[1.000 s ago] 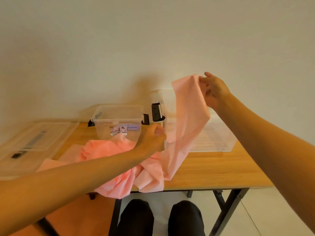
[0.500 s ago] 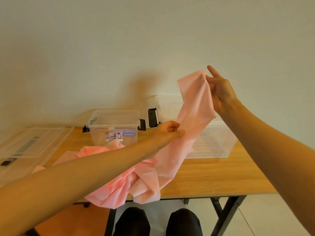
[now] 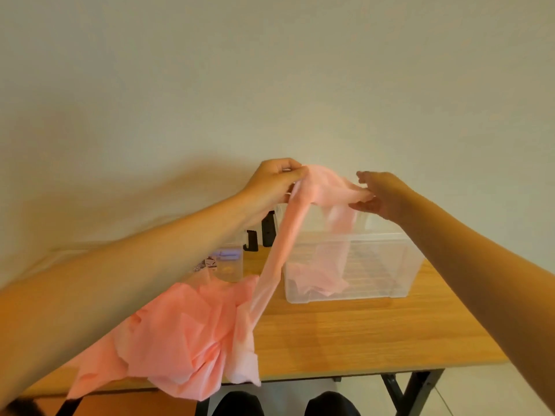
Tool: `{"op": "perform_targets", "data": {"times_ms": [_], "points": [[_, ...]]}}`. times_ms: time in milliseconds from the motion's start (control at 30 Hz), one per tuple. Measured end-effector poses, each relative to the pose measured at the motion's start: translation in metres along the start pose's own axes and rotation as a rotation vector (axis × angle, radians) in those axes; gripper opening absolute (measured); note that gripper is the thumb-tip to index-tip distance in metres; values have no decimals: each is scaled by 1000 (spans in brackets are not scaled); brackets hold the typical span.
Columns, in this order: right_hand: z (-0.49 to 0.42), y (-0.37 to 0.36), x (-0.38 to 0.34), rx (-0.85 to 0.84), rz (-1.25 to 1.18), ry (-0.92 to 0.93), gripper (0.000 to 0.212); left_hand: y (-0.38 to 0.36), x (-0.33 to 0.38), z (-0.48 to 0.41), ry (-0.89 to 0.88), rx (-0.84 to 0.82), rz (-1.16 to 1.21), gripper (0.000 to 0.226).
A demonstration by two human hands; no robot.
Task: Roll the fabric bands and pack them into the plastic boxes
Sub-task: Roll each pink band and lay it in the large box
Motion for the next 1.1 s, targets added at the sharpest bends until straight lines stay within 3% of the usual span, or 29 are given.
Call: {"op": "perform_targets", "data": {"times_ms": [100,167,267,333,467,567,700,867,1100], "points": [[16,14,10,217,298,55,52,-1,13,-10,15,-19,-26,12],[37,12,22,302,280,80,72,-6,17,-16,29,-26,-36,13],[62,-17,39,165,179,80,83,-16,22,-21,15,-14,-75,12],[73,-36,39,72,74,68,73,-25,23,-21,11,-40,-82,12],[71,-41,24,72,-113,18,35,-27,21,-16,14,-56,-106,11],[68,-45,20,-27,-259,-139,34,-20,17,-11,24,-60,-103,12],[58,-44,17,-38,-207,-180,12,-15,7,-6,55,-92,-98,14],[46,-19,3,17,-74,-97,11,13,1,-7,59,56,-23,16],[42,-21,-50,-91,45,90,16,21,29,-12,-70,126,-176,18]]}}
Point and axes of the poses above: each hand's wrist, its own z-axis away from the middle knuckle, its own y-axis out of the back of the hand, x = y × z, the point moved 7 cm from there along -z, towards the middle knuckle, and after that the axes turned 5 degrees about -x, right-handed, at the moved point
